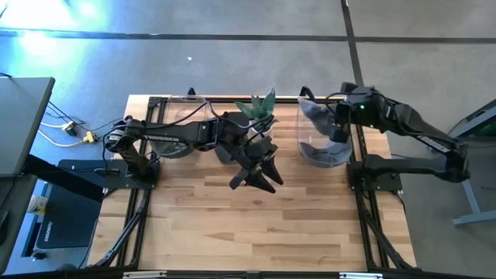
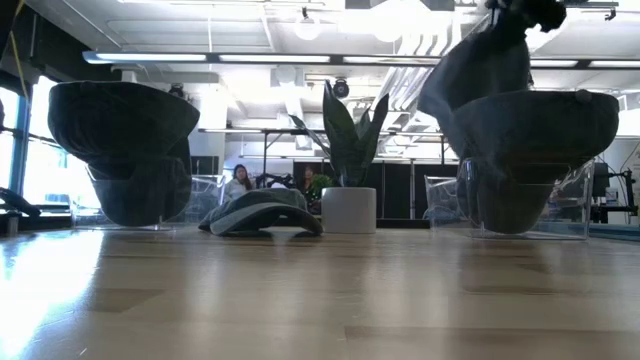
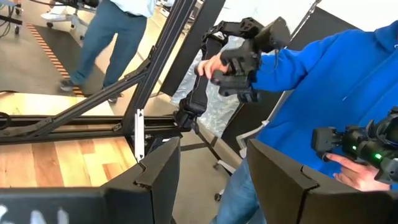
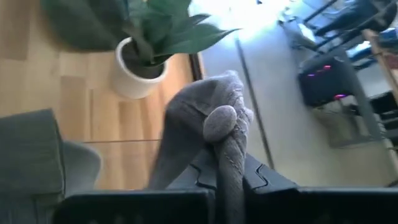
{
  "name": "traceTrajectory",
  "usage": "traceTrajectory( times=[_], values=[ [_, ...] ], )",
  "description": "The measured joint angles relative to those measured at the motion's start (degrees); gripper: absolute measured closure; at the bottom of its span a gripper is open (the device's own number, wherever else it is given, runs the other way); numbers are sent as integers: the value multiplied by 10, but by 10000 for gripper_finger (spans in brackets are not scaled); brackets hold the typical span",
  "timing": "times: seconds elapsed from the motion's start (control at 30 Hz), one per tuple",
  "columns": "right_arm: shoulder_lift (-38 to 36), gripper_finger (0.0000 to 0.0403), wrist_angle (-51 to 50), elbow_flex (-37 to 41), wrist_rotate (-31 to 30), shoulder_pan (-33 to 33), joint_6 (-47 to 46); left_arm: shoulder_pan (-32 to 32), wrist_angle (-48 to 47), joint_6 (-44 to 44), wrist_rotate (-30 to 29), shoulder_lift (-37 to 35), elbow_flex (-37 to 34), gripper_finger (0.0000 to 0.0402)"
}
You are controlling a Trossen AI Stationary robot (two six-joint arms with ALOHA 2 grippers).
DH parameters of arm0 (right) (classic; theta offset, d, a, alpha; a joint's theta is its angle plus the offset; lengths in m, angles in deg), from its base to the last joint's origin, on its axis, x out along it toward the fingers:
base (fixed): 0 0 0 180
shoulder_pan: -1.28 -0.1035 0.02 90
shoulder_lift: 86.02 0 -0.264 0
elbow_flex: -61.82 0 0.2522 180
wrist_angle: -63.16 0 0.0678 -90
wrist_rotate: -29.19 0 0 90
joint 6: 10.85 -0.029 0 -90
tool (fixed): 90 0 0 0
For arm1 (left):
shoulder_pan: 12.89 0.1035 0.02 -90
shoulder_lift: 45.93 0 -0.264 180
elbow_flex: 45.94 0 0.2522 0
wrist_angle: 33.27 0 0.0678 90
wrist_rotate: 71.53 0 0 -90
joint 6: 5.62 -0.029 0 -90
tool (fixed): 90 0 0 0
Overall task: Pick & Place hat
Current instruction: Put the gray cap into the right bin, then adjust the caps into the right bin
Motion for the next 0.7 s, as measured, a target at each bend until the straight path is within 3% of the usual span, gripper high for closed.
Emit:
traceTrajectory(
  times=[0.13,0.3,0.47,0.7],
  values=[
    [0,399,15,61,102,33,0,0,-2,0,0,0,0,221],
    [-18,398,13,147,197,17,-43,0,-5,0,-3,0,0,221],
    [-57,398,3,170,197,3,-76,0,-22,0,-4,0,0,221],
    [-86,371,-66,144,204,3,-118,0,-31,-2,-4,1,0,221]
  ],
)
